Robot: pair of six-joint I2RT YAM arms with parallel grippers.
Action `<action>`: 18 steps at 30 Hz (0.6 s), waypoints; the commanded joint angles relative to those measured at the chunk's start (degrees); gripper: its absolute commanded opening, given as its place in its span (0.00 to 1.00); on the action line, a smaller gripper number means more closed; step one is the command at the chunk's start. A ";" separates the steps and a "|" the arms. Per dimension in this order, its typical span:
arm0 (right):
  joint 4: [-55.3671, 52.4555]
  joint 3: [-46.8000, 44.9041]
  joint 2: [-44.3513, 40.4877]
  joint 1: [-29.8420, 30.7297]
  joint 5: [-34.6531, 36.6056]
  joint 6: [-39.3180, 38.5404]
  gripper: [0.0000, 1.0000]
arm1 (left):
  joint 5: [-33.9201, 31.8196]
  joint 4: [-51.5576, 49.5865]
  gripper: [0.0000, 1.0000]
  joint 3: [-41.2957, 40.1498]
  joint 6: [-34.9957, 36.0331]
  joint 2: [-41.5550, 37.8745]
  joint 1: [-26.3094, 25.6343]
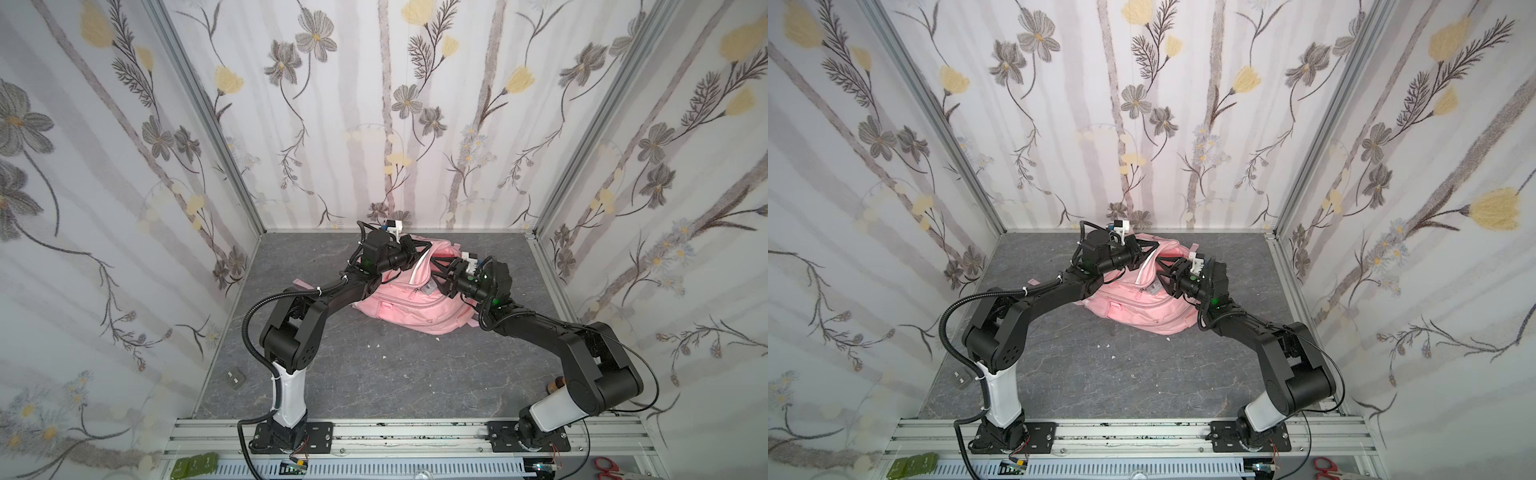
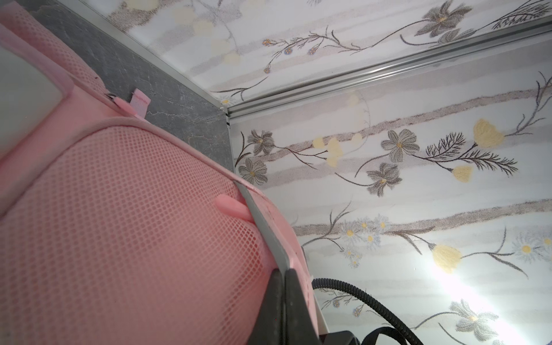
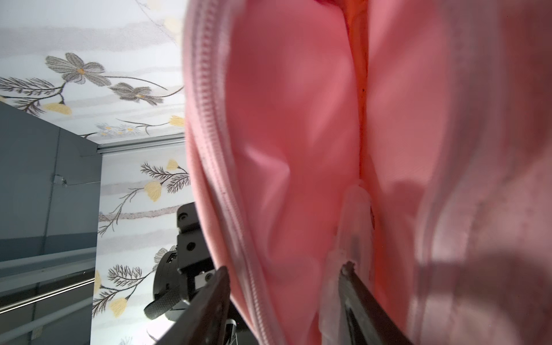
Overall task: Pack books, pencil case, and school supplies into a backpack
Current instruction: Place the compass set in the student bag.
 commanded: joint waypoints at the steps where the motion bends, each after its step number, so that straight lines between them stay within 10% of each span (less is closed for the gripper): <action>1: 0.35 -1.00 -1.86 -1.40 -1.99 -2.30 0.60 | -1.76 3.81 0.00 0.34 1.86 -0.88 0.07; 18: -43.96 5.08 -15.49 -3.05 -1.04 -38.43 0.52 | -4.18 -1.55 0.00 0.93 4.10 -2.66 0.03</action>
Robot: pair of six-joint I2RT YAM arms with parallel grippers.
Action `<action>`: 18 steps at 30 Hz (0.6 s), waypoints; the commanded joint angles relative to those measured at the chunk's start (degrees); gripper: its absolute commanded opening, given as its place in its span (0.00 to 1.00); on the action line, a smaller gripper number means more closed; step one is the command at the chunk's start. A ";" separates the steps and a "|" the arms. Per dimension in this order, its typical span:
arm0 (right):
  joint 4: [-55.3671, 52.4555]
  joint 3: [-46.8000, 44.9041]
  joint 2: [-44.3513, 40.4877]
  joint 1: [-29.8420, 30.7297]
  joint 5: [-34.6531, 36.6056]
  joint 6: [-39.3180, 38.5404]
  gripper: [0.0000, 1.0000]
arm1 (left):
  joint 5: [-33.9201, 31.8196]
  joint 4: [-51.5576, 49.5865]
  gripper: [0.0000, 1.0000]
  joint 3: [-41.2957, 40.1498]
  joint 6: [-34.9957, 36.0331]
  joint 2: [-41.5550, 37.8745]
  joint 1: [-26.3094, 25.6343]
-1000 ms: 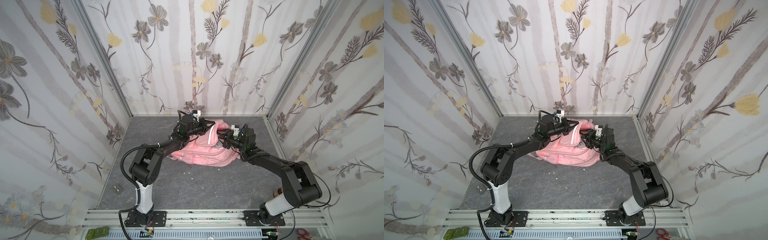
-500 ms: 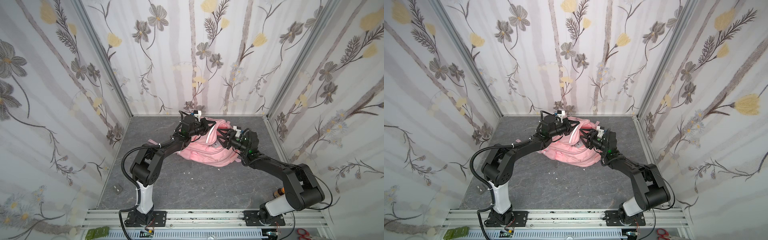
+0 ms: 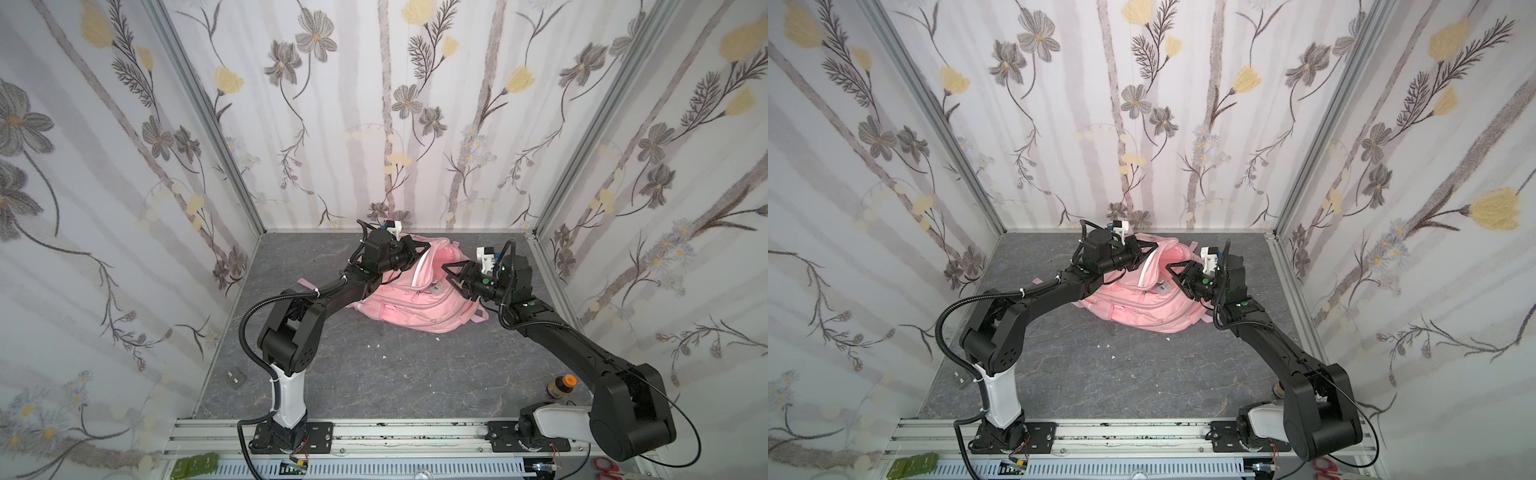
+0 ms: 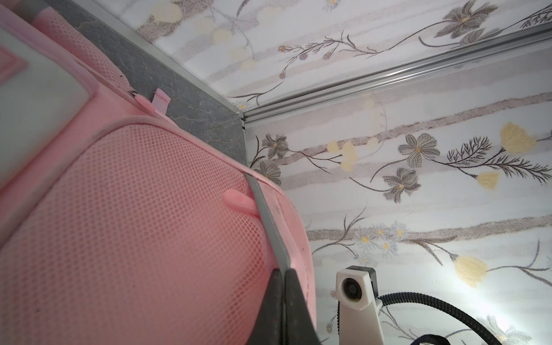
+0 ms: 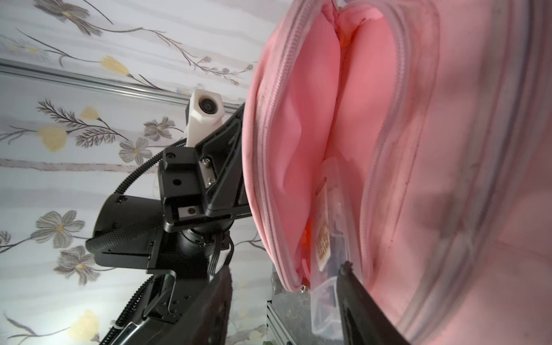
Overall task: Pack books, pencil case, and school supplies into a backpack
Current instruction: Place the compass set in the student bag.
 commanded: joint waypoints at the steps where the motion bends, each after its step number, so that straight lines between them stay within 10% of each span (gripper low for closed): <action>1: -8.43 0.49 -1.90 0.10 0.23 -7.74 0.50 | -1.38 4.25 0.00 -0.14 1.24 -1.25 0.02; 18: -7.00 -0.76 -0.75 5.07 0.44 -10.70 0.36 | -3.37 5.12 0.00 -1.00 -0.16 -0.50 -1.53</action>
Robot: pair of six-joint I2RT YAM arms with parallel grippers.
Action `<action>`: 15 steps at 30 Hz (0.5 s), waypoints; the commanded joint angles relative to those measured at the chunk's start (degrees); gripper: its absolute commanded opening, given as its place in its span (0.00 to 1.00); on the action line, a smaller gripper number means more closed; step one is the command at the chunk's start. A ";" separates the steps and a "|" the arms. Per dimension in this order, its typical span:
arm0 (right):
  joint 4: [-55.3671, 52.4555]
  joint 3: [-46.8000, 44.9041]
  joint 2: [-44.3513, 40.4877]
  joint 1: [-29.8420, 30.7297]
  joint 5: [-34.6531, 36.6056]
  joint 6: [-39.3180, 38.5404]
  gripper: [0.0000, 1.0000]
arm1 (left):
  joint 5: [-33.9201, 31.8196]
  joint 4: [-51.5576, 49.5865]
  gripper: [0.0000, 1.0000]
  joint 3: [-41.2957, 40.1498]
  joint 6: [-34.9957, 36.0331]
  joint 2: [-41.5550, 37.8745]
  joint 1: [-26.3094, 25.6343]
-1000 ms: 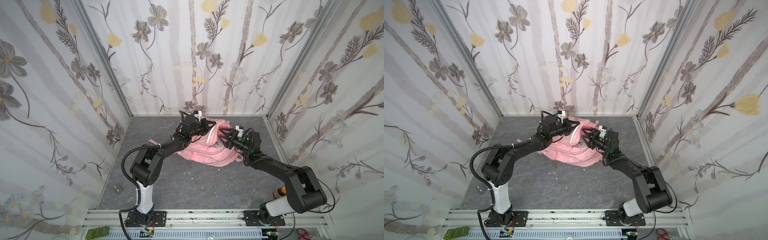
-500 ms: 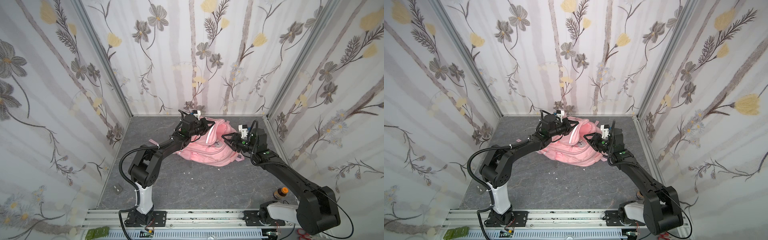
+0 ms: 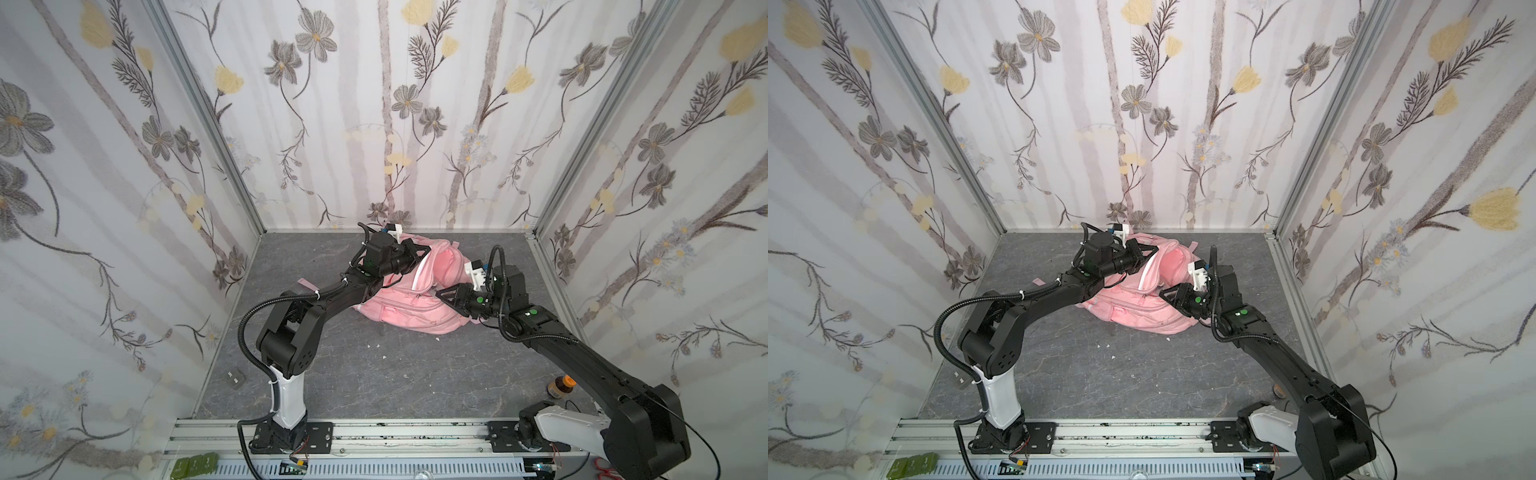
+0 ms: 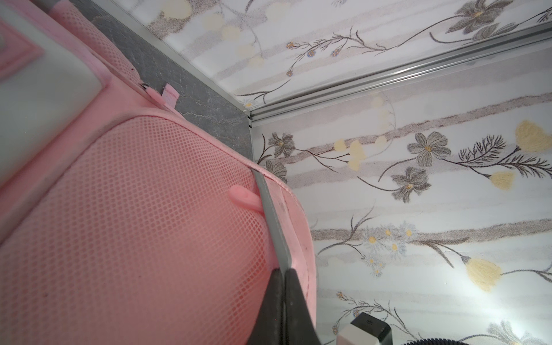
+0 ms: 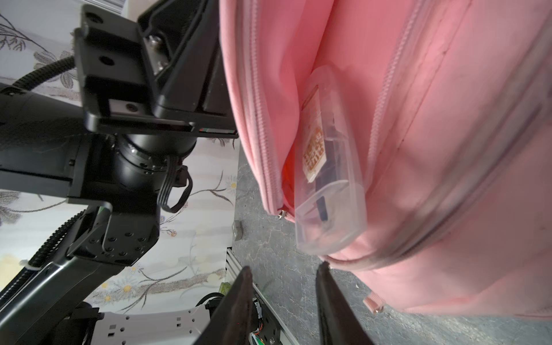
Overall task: Pack books, pencil case, and school supplies into a backpack
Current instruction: Place the compass set in the student bag.
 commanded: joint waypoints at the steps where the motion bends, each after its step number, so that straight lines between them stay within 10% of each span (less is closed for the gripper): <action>1: 5.71 0.32 2.19 -0.53 0.49 -0.16 0.35 | -1.10 5.37 0.00 0.88 -0.70 0.18 -0.14; 15: 10.37 9.66 15.66 -3.87 0.90 -1.96 0.29 | 2.04 8.01 0.00 2.18 -3.64 2.47 -1.71</action>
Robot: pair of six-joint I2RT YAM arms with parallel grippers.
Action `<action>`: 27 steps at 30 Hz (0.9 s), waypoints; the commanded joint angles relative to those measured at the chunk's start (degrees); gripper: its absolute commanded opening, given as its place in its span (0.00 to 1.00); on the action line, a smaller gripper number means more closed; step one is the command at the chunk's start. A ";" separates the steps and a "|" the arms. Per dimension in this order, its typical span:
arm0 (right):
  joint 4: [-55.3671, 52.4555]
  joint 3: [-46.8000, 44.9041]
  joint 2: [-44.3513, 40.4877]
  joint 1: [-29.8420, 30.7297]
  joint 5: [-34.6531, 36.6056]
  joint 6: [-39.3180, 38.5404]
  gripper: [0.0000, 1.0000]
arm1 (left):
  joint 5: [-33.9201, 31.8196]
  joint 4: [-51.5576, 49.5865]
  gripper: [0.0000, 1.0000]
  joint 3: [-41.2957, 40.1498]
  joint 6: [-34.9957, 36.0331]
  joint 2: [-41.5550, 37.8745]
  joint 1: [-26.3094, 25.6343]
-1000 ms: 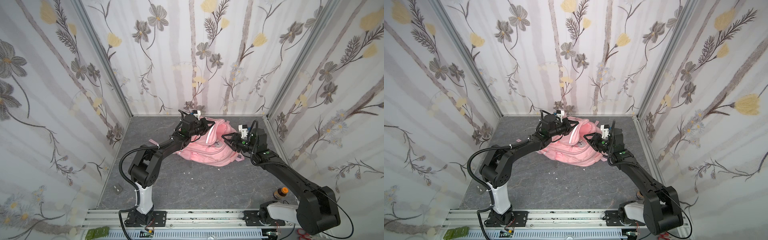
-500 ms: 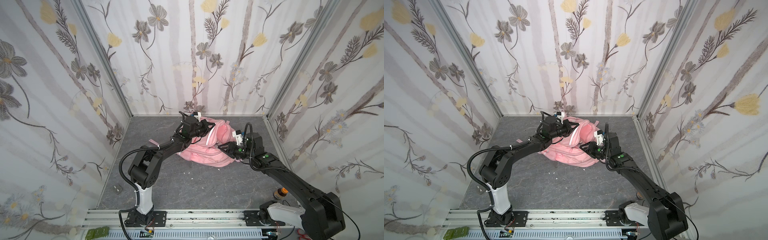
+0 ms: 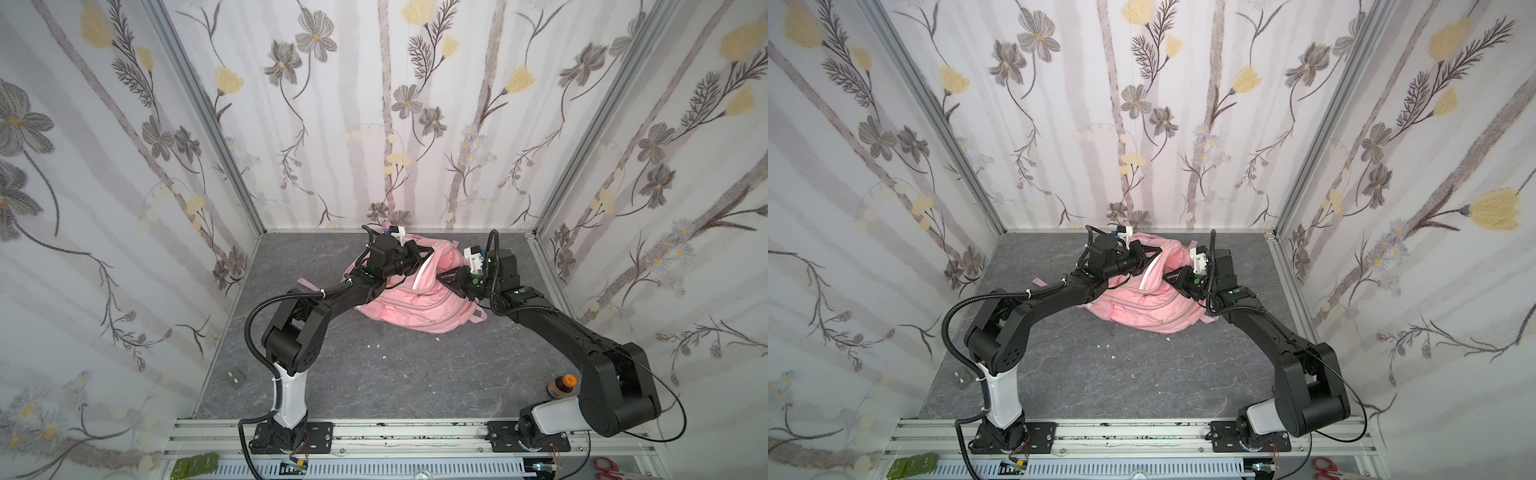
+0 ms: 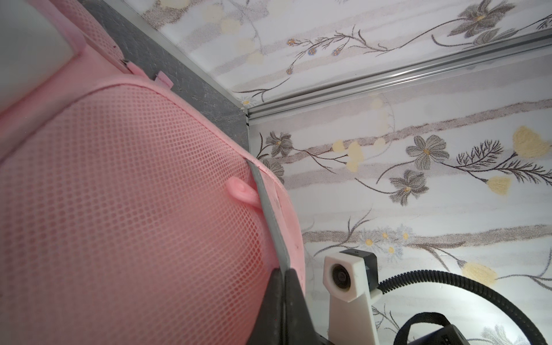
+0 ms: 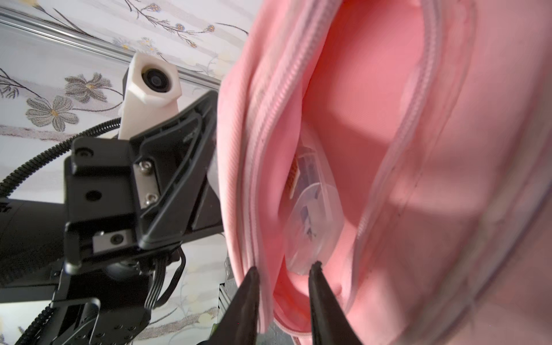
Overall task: Pack books, pencil case, and school supplies into a backpack
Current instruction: Place the compass set in the student bag.
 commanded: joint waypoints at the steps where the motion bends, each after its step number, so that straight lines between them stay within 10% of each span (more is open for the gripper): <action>1: 5.23 0.56 2.90 -0.19 0.38 -0.22 0.28 | 2.30 5.78 0.00 1.45 -1.51 0.55 -0.70; 17: 20.11 1.39 8.51 -4.93 -4.30 4.12 0.30 | 1.12 3.21 0.00 4.33 -1.73 2.84 -1.87; 27: 0.80 0.45 0.77 -6.46 -1.64 -3.75 0.40 | -3.22 -4.52 0.00 7.24 2.13 2.48 -1.84</action>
